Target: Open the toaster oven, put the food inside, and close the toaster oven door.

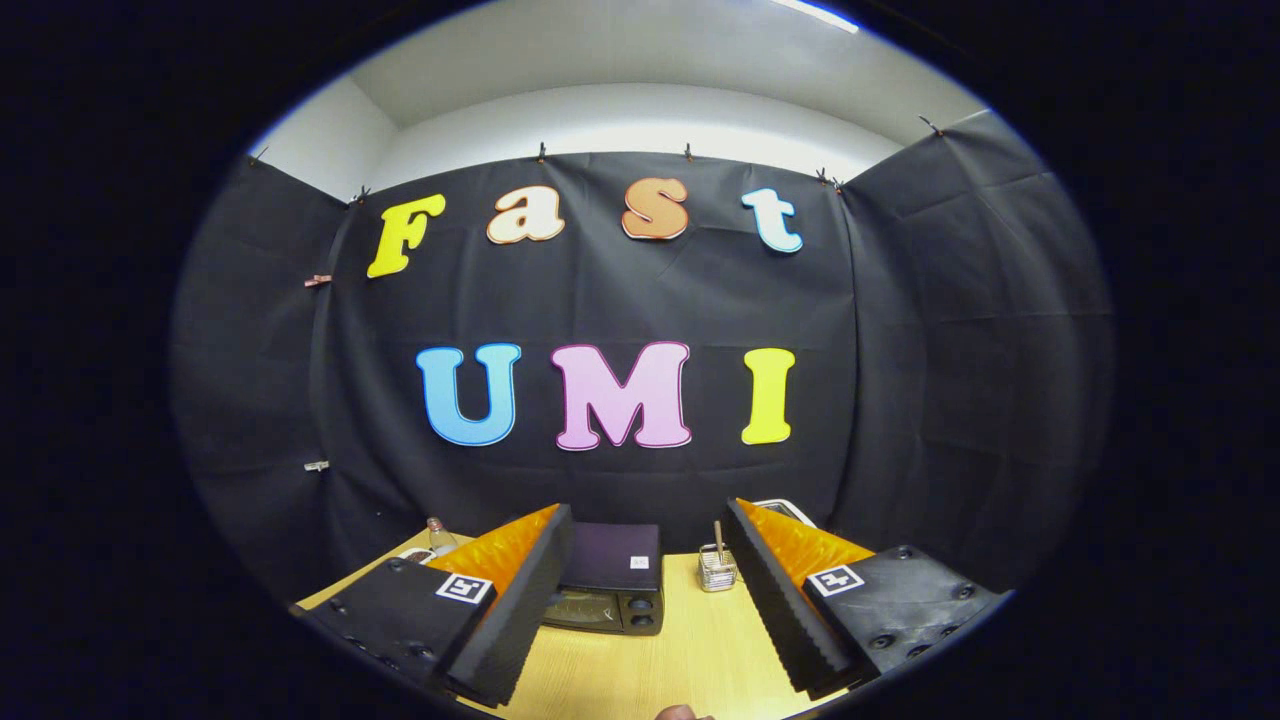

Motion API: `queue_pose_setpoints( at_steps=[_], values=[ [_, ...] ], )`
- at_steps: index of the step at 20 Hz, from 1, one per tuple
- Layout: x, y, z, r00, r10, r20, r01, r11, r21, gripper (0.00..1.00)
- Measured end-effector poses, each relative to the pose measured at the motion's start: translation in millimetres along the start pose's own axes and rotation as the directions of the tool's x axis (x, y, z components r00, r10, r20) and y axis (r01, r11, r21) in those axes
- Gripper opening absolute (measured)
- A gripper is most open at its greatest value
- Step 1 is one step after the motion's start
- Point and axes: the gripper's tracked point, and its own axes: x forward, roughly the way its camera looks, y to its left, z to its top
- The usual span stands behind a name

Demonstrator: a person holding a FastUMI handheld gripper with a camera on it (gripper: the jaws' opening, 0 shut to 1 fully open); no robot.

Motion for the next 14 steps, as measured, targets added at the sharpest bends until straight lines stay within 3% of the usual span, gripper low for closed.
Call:
queue_pose_setpoints(
  at_steps=[7, 14],
  values=[
    [-13.3, -27.7, 14.9, 0.999, 0.009, 0.05, -0.007, 0.999, -0.048, 0.98],
    [-15.4, -32.4, 8.2, 0.999, 0.025, 0.03, -0.025, 1.0, -0.007, 0.98]
  ],
)
